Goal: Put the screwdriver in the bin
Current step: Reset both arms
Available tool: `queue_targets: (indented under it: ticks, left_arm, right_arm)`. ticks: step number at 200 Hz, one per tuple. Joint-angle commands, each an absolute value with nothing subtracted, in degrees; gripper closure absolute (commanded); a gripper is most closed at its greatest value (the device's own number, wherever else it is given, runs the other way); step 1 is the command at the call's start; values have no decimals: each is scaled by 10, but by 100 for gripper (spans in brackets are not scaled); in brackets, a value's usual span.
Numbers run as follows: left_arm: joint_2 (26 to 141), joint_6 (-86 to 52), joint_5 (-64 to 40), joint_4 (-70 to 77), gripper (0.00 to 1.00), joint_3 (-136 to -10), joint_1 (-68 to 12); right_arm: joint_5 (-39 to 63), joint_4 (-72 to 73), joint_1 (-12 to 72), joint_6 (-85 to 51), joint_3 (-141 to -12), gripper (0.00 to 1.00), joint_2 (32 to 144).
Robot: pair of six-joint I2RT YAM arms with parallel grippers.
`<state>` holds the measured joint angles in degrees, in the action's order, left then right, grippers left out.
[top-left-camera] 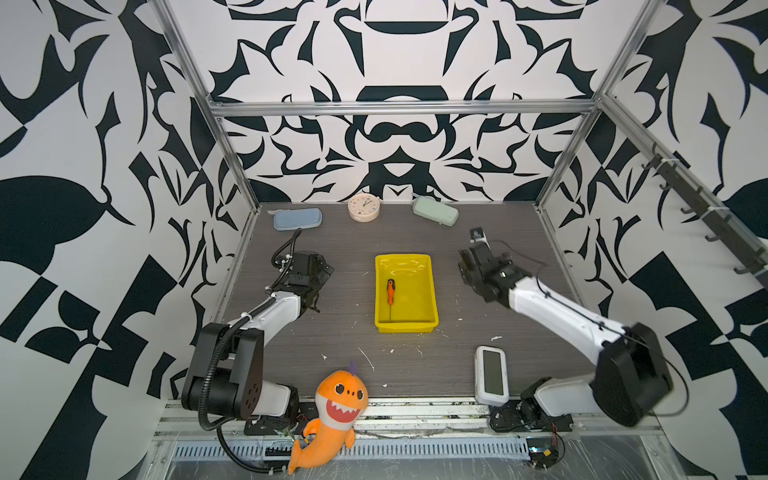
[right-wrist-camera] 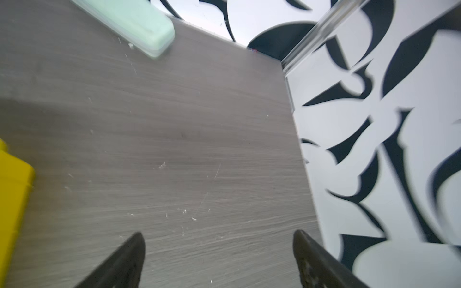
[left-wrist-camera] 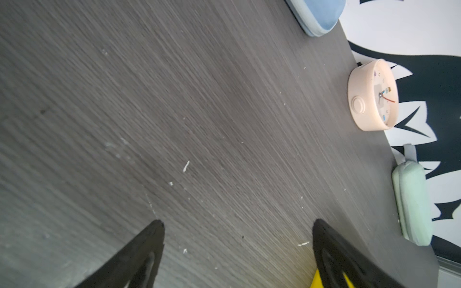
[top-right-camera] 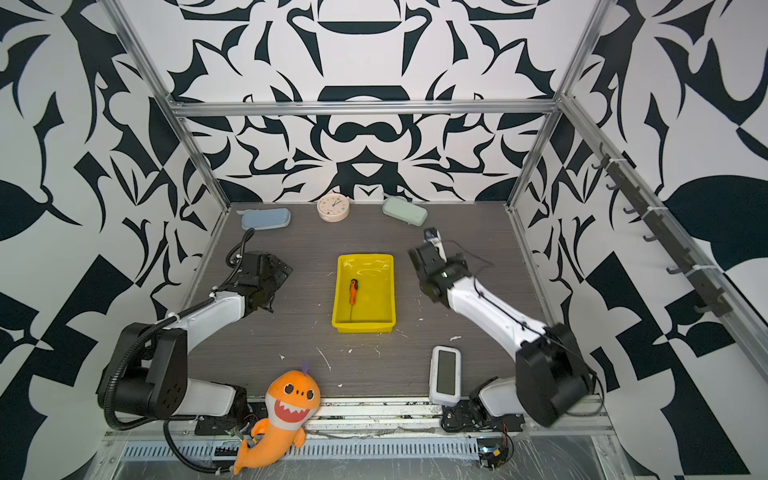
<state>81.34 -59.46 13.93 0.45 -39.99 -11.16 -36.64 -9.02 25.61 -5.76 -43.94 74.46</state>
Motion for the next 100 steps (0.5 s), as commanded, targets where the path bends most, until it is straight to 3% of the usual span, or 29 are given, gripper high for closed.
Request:
queue_targets:
  ticks: [1, 12, 41, 100]
  left_arm:
    - [818, -595, 148, -4, 5, -406, -107]
    - [819, -596, 143, -4, 5, -406, -107]
    - [825, -599, 130, 2, 5, -409, -107]
    - [831, -594, 140, -6, 5, -414, -106]
  right_arm:
    - [-287, 334, 196, 23, -287, 6, 679]
    - [-294, 379, 180, 20, -242, 6, 667]
    - [-305, 309, 157, 27, -233, 1, 667]
    - [-262, 390, 97, -4, -235, 0, 796]
